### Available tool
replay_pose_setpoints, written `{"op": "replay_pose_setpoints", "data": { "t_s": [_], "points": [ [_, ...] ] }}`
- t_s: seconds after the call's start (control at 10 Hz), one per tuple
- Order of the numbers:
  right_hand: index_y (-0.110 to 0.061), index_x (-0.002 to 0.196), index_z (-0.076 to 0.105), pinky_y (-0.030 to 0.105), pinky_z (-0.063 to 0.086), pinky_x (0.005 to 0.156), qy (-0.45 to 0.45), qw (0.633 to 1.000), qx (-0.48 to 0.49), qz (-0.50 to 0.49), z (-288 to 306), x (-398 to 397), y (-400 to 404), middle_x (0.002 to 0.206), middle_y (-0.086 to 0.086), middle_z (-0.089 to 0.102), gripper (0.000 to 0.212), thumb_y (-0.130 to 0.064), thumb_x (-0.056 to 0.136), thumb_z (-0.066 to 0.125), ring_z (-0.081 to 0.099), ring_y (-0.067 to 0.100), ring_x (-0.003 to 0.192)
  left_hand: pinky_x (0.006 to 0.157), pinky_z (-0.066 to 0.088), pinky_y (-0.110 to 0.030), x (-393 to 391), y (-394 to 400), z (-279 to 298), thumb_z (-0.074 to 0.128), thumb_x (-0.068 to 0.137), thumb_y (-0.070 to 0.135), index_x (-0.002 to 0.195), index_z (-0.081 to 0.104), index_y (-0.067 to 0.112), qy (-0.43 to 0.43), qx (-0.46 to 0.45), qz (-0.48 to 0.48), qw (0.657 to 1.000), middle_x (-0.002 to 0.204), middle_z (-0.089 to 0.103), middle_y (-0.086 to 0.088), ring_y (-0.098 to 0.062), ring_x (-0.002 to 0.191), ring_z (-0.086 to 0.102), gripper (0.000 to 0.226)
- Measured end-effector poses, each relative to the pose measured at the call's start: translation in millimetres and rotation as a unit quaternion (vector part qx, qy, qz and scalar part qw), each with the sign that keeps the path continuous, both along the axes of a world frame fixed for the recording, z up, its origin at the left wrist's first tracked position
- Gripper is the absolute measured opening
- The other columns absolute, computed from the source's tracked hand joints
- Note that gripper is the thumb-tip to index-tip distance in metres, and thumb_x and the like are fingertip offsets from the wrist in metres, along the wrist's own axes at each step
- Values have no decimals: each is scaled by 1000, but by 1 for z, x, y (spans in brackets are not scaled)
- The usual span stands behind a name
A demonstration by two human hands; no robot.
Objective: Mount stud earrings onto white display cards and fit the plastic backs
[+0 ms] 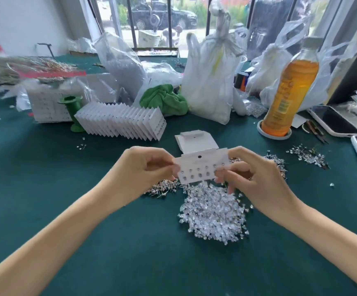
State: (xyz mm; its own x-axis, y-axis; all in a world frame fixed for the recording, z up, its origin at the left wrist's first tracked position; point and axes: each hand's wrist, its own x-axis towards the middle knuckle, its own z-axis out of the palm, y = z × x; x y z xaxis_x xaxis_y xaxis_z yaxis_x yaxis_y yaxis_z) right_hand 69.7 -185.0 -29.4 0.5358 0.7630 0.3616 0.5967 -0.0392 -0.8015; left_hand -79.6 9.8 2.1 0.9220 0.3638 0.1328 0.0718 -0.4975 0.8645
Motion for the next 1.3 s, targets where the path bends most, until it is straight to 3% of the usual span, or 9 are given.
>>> {"op": "replay_pose_setpoints", "data": {
  "t_s": [0.1,0.2,0.3,0.5,0.6,0.9,1.0,1.1,1.3],
  "points": [
    [-35,99,63,16,48,57,35,999,-33,16,13,18,24,80,-8,73,21,-21,85,71,65,14,58,53,45,-15,6,9,4,72,81,23,74,72,23,-22,25,48,998,67,72,3,-7,59,65,7],
    [-42,92,65,17,46,56,13,998,-60,13,31,39,62,83,-11,70,19,-23,87,69,62,8,59,56,45,-10,18,24,9,73,81,23,73,72,25,-36,72,97,992,64,71,10,-1,58,64,8],
    [-29,94,66,9,41,54,-6,995,-93,31,43,62,109,80,-11,67,13,-17,91,63,56,-1,63,60,51,-11,38,41,10,70,83,14,80,73,18,-43,86,141,985,65,71,10,-1,61,68,6],
    [-7,124,54,21,46,60,44,981,-188,-2,35,89,188,105,13,64,34,-5,91,60,57,20,83,64,56,-18,75,65,-5,66,86,12,83,72,11,-27,93,244,965,70,70,3,-4,63,67,6],
    [-7,127,52,28,50,77,28,976,-216,-12,25,92,206,113,14,63,38,-7,91,61,59,22,92,67,57,-25,85,69,-16,66,87,13,82,73,8,-15,80,272,959,69,70,1,-6,63,67,9],
    [-12,146,35,26,45,82,24,972,-232,-17,8,87,223,134,13,54,58,-7,92,55,56,22,109,73,55,-33,92,65,-29,63,90,24,87,72,11,8,140,310,940,77,72,-1,-15,72,68,17],
    [-10,148,30,34,43,104,26,973,-229,-19,9,85,224,143,14,46,62,-7,92,56,49,25,127,69,53,-32,89,63,-29,61,91,29,82,70,12,12,174,312,934,72,69,0,-15,70,66,22],
    [-9,148,30,35,42,106,35,974,-224,-20,7,87,221,145,14,44,64,-8,92,59,45,24,131,65,49,-28,88,62,-28,60,91,34,78,68,12,17,198,312,929,72,68,0,-15,70,64,27],
    [-9,130,52,24,47,76,73,985,-130,-82,15,87,201,120,13,61,40,-20,93,63,60,22,101,66,52,-30,85,62,-22,61,90,34,75,69,12,-9,163,314,935,68,68,1,-14,67,64,28]
  ]
}}
